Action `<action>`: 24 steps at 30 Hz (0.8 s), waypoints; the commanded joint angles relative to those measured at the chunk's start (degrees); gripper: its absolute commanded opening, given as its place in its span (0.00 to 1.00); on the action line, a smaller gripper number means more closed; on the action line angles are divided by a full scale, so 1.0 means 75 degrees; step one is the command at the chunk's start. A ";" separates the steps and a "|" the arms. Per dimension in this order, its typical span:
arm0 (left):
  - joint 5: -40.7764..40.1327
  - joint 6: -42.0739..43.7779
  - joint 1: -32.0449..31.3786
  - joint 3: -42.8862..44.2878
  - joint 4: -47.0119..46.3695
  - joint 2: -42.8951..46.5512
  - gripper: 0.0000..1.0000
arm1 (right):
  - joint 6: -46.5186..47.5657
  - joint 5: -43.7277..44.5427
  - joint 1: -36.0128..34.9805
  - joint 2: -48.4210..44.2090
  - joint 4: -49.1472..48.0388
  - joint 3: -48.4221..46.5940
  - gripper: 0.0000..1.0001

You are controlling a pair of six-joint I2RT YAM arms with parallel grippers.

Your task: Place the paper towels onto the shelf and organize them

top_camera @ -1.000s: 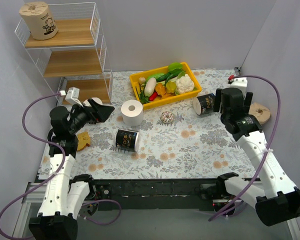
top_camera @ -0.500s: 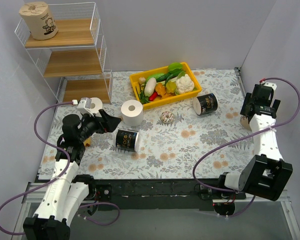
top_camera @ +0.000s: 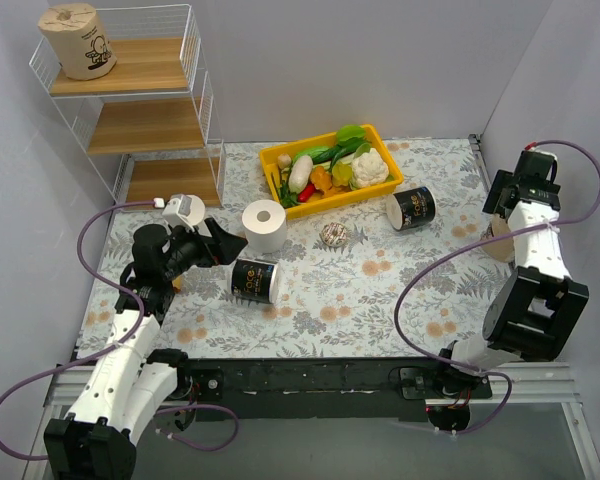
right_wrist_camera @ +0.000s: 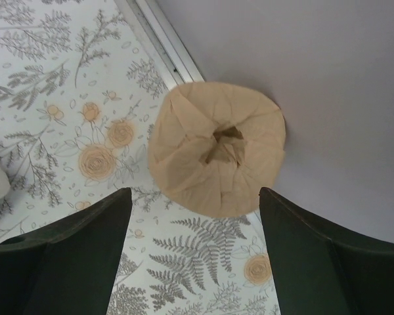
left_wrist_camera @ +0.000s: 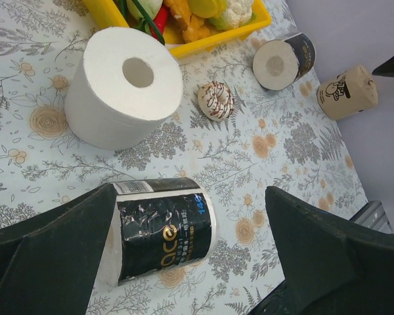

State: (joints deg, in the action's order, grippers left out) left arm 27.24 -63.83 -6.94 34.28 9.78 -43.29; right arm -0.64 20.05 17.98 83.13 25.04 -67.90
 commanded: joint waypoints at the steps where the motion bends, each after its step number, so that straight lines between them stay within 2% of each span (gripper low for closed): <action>1: -0.0070 0.0156 -0.0047 0.0187 -0.0121 -0.0123 0.98 | -0.0113 -0.0611 0.0134 0.0726 0.0094 -0.1059 0.86; 10: -0.0176 0.0238 -0.0047 0.0234 -0.0074 -0.0205 0.98 | -0.0137 -0.1220 0.0251 0.1384 -0.0010 -0.1154 0.87; 16: -0.0328 0.0284 -0.0047 0.0257 -0.0039 -0.0205 0.98 | -0.0008 -0.1689 0.0415 0.1875 -0.0081 -0.1247 0.81; 24: -0.0398 0.0296 -0.0047 0.0269 -0.0015 -0.0252 0.98 | 0.0063 -0.1678 0.0462 0.2287 0.0213 -0.1413 0.75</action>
State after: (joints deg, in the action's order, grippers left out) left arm 25.26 -62.74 -7.11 34.35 9.87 -45.15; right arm -0.89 8.36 21.23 100.01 25.80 -76.23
